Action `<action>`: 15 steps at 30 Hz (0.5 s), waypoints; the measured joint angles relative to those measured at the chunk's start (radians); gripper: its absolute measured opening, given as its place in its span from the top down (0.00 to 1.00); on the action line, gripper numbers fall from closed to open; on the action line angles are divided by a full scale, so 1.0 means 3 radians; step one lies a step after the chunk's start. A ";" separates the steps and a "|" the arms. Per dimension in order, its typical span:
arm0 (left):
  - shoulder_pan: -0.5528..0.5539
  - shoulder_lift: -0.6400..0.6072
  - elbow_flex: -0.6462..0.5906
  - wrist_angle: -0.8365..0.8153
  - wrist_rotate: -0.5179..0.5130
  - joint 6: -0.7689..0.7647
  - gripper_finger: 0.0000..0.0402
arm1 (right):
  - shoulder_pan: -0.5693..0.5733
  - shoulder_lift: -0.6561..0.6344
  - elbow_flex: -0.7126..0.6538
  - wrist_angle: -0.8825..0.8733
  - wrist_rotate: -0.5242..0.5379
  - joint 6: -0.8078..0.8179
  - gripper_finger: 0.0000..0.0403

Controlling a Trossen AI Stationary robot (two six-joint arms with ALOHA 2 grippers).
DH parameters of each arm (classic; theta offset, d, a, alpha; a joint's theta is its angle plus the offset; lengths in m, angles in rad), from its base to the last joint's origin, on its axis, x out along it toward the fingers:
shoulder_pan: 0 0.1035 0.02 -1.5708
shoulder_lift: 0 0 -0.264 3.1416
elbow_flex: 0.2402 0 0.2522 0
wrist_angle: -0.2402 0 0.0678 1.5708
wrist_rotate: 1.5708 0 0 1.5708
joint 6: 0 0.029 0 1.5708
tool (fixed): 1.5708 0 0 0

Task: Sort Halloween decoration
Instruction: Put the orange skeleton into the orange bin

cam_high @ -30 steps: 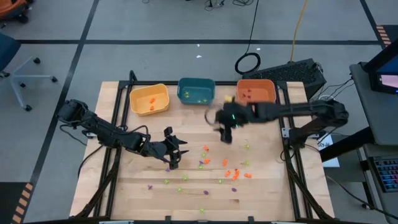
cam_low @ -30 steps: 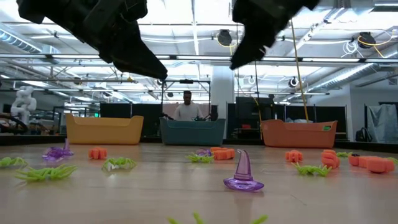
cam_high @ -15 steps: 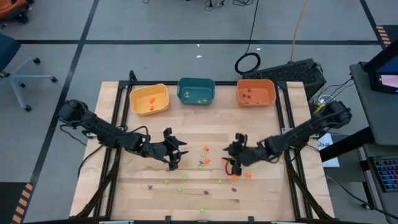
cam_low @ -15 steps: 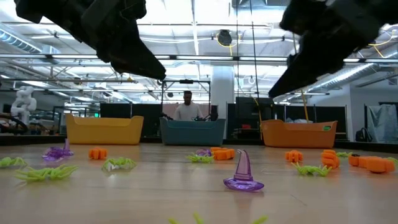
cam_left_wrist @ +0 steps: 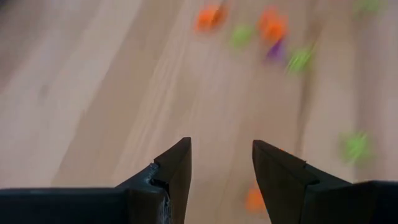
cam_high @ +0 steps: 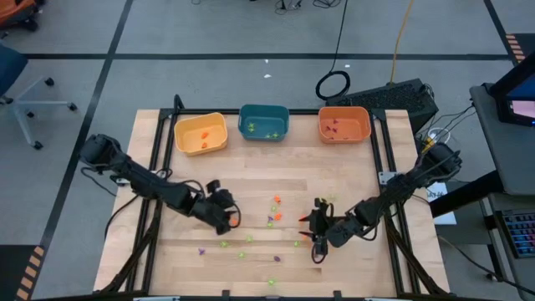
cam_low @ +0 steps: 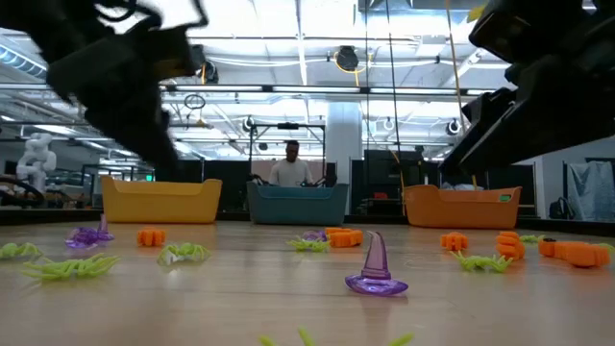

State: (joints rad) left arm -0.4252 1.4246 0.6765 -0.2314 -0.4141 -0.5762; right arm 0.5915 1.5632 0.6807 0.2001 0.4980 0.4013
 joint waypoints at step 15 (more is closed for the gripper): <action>-0.0437 -0.0027 0.0024 -0.0314 -0.0127 -0.0571 0.58 | -0.0001 0.0007 0.0006 0.0253 0.0000 0.0163 0.58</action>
State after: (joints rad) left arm -0.5563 1.4166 0.6838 -0.3255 -0.4521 -0.7476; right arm 0.5911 1.5654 0.6827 0.2760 0.4980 0.4502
